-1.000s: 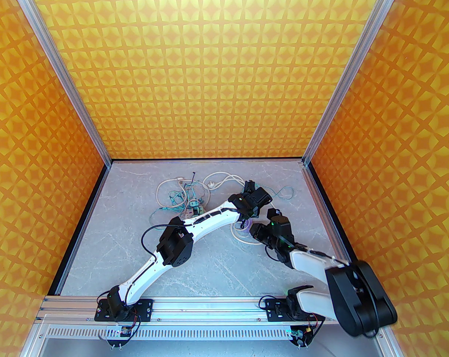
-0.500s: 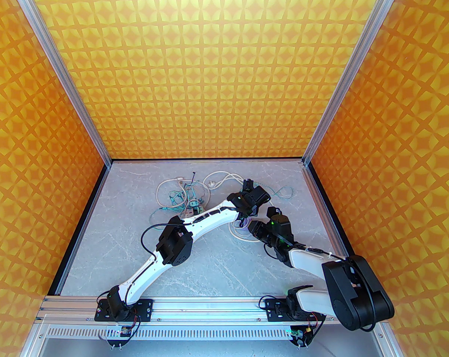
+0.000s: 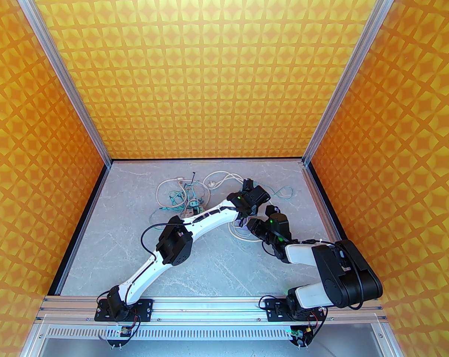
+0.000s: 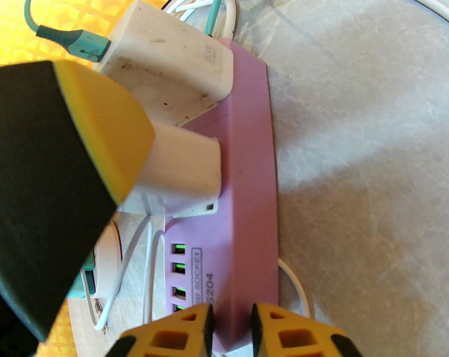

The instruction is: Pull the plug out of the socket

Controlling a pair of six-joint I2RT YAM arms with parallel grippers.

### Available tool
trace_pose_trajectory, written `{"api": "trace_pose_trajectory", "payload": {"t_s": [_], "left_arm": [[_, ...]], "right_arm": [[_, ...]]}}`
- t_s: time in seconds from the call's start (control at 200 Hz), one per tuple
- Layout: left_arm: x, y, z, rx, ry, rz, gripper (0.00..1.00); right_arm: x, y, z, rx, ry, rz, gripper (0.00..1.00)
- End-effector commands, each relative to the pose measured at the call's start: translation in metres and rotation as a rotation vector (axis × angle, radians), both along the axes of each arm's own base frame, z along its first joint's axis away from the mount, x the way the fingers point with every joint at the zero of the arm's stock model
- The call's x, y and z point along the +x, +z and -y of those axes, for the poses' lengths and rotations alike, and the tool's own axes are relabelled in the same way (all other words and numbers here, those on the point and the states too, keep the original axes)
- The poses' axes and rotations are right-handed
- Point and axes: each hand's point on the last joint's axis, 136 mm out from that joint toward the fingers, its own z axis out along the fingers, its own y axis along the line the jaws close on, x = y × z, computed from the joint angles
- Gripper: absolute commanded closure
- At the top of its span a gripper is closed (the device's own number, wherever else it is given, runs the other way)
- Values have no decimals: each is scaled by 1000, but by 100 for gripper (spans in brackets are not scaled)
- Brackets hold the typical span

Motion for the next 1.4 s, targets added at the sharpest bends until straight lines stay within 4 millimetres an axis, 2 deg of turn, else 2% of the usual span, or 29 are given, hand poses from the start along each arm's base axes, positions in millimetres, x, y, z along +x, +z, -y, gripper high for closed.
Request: {"api": "trace_pose_trajectory", "payload": {"t_s": [0.0, 0.225, 0.515, 0.725, 0.905, 1.095, 1.26, 1.395], "left_arm": [[4, 23, -3, 12, -8, 43, 54], [7, 63, -2, -20, -19, 107, 58], [5, 99, -5, -58, -22, 146, 58], [4, 109, -9, -41, -19, 176, 58], [-1, 122, -16, -43, -23, 182, 58], [-9, 143, -31, -52, -30, 198, 58], [-22, 152, -49, -57, -28, 200, 58], [-35, 158, -66, -70, -16, 191, 58]], "right_arm": [[-12, -29, 10, -60, -25, -122, 76], [-15, -45, 8, -67, -10, -195, 77], [-15, -47, 8, -62, -18, -232, 79], [-16, -49, 9, -61, -35, -283, 83], [-15, -46, 9, -72, -24, -260, 79], [-5, -18, 7, -76, -4, -177, 70], [4, 35, 7, -79, 2, -46, 49], [1, 78, 27, -154, -72, 44, 33]]}}
